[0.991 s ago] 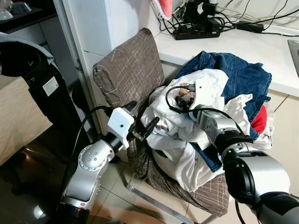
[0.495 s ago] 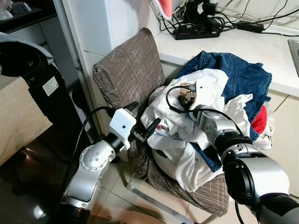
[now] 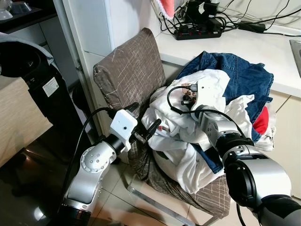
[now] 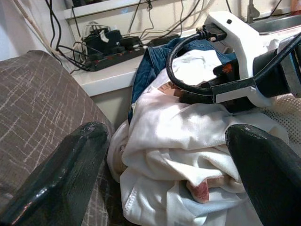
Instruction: Clothes washing
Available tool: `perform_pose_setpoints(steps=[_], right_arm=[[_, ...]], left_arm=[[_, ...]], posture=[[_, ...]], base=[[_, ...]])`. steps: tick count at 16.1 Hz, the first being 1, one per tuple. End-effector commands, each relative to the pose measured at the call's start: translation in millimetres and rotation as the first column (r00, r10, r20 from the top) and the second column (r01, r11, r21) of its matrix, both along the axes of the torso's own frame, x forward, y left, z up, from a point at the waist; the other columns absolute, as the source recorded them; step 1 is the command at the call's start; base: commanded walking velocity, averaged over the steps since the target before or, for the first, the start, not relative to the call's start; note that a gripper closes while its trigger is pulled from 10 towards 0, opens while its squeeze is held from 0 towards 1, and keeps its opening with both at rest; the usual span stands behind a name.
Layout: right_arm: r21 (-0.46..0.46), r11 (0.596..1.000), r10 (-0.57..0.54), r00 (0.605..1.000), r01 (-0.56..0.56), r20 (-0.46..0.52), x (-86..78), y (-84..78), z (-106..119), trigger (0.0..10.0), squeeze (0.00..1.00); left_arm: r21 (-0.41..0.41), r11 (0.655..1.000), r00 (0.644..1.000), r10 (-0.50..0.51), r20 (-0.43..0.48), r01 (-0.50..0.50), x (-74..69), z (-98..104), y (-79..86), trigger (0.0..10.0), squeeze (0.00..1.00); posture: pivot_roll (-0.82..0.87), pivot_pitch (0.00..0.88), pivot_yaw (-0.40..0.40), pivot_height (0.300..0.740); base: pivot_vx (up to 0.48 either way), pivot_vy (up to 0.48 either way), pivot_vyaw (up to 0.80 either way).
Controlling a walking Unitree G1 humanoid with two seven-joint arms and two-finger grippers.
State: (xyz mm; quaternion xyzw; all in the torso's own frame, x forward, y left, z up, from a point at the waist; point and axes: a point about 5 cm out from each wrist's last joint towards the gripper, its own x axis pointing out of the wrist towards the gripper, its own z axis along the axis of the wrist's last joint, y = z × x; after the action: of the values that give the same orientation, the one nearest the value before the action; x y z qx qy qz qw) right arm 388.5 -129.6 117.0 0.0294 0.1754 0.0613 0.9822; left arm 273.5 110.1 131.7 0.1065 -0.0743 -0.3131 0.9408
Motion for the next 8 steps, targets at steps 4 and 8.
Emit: perform_pose_setpoints(steps=[4, 8], right_arm=[[-0.009, 1.0, -0.027, 0.996, 0.028, 0.088, 6.8, -4.8, 17.1, 0.0, 0.0], [-0.071, 0.995, -0.038, 0.945, 0.065, 0.325, 23.5, -14.8, 76.7, 0.0, 0.0]], left_arm=[[0.006, 1.0, 1.0, 0.021, -0.005, -0.021, 1.7, -1.2, -1.3, 10.0, 0.0], [0.004, 1.0, 1.0, 0.03, -0.005, -0.03, 3.4, -1.4, -1.4, 10.0, 0.0]], posture=[[0.07, 0.002, -0.035, 0.74], [0.07, 0.002, -0.033, 0.74]], base=[[0.0, 0.0, 0.0], [0.0, 0.0, 0.0]])
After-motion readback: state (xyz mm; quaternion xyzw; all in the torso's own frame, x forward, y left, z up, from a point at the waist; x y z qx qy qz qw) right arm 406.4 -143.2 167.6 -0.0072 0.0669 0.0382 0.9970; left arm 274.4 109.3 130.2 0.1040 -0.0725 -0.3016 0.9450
